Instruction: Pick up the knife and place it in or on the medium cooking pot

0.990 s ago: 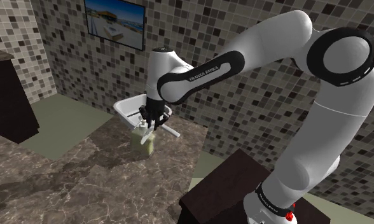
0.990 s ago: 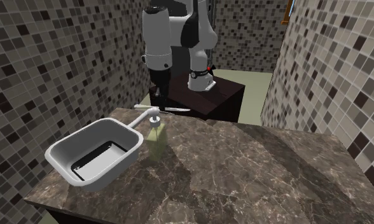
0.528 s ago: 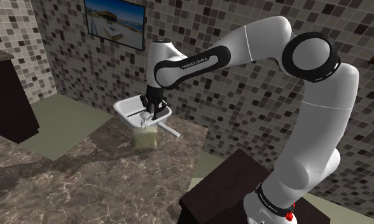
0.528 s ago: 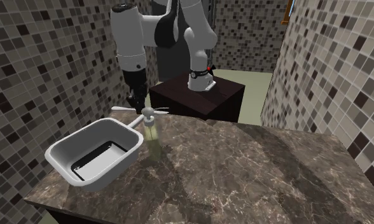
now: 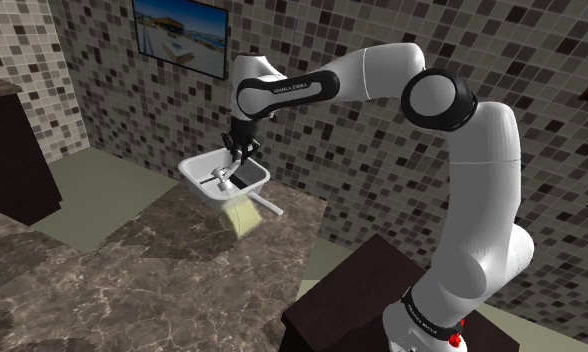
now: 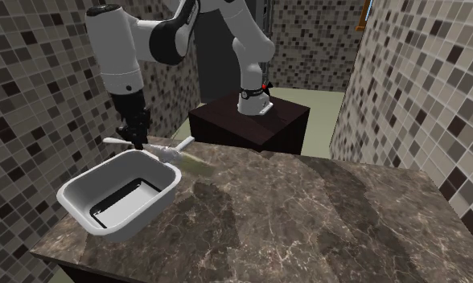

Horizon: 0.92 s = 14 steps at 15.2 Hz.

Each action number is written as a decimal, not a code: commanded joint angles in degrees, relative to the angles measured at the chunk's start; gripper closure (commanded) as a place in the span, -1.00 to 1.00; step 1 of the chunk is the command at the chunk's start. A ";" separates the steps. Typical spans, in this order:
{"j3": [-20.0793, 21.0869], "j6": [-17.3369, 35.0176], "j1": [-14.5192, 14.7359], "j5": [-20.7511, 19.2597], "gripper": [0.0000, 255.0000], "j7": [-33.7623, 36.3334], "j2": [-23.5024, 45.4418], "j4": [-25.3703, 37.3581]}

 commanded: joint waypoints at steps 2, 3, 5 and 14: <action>-0.55 0.97 0.13 -0.64 1.00 -0.25 1.60 0.58; -0.68 1.53 0.18 -0.83 1.00 -0.13 1.93 0.31; -0.95 2.65 0.30 -1.22 1.00 0.10 2.63 -0.16; -2.35 7.41 1.06 -3.08 1.00 1.18 6.18 -1.59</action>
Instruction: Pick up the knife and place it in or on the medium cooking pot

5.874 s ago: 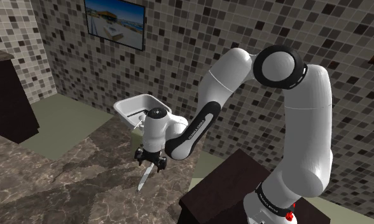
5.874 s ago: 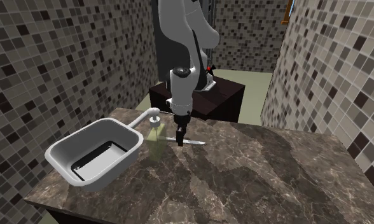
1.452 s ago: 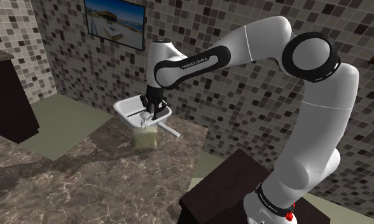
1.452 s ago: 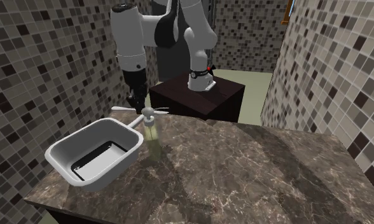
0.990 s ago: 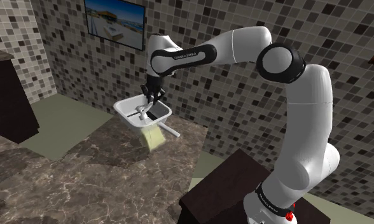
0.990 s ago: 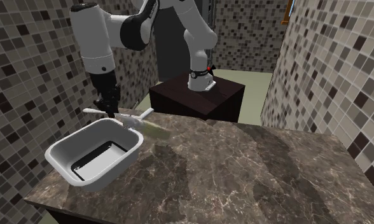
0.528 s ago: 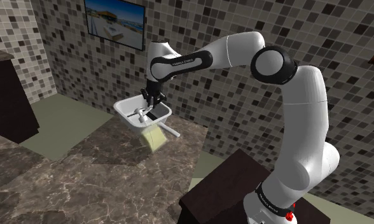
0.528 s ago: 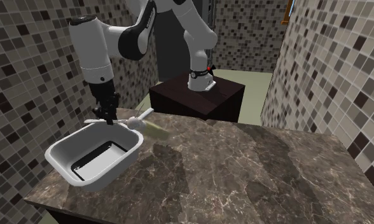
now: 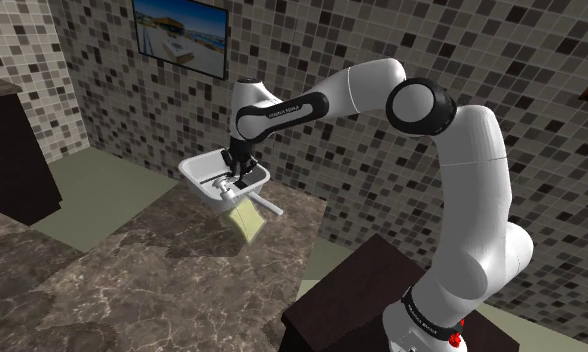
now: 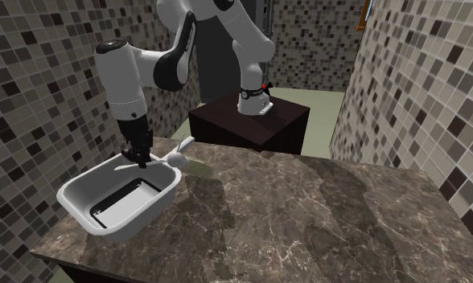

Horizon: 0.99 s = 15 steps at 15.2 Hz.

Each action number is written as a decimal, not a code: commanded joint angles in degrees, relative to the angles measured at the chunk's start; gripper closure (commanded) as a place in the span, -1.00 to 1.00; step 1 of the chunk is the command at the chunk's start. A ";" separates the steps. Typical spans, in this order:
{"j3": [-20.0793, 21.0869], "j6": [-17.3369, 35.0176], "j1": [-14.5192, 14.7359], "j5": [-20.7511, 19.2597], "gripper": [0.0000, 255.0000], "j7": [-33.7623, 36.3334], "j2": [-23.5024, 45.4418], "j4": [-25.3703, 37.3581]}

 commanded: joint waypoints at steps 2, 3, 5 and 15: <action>-0.36 1.07 0.24 -0.46 1.00 0.25 0.97 -0.12; -0.37 1.06 0.24 -0.46 1.00 0.25 0.97 -0.11; -0.37 1.06 0.24 -0.46 1.00 0.25 0.98 -0.11; -0.37 1.06 0.24 -0.46 -1.00 0.24 0.97 -0.11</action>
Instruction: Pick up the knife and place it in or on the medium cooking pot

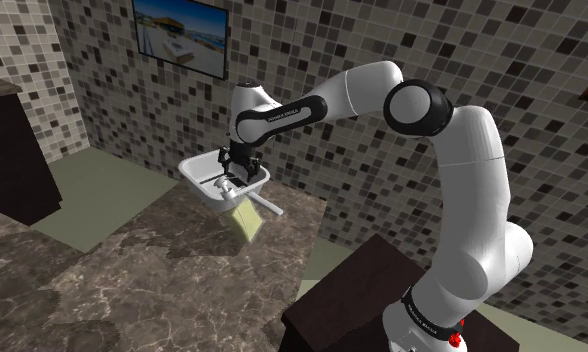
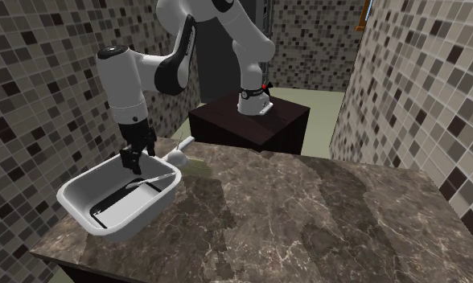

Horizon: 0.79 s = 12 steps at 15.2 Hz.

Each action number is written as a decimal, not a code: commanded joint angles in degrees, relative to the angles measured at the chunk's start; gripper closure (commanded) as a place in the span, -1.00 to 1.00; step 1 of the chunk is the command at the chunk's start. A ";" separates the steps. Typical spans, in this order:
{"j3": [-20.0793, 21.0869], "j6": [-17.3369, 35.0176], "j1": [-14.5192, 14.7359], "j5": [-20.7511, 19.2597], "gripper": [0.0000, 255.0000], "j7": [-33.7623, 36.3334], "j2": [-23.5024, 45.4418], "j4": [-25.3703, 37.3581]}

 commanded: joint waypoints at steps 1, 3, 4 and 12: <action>0.43 -1.22 -0.27 0.53 -1.00 -0.29 -1.11 0.16; 1.25 -3.79 -0.76 1.58 -1.00 -0.89 -3.20 0.76; 1.55 -4.84 -0.93 1.98 -1.00 -1.12 -3.96 1.09; 1.55 -4.82 -0.93 1.98 -1.00 -1.12 -3.96 1.09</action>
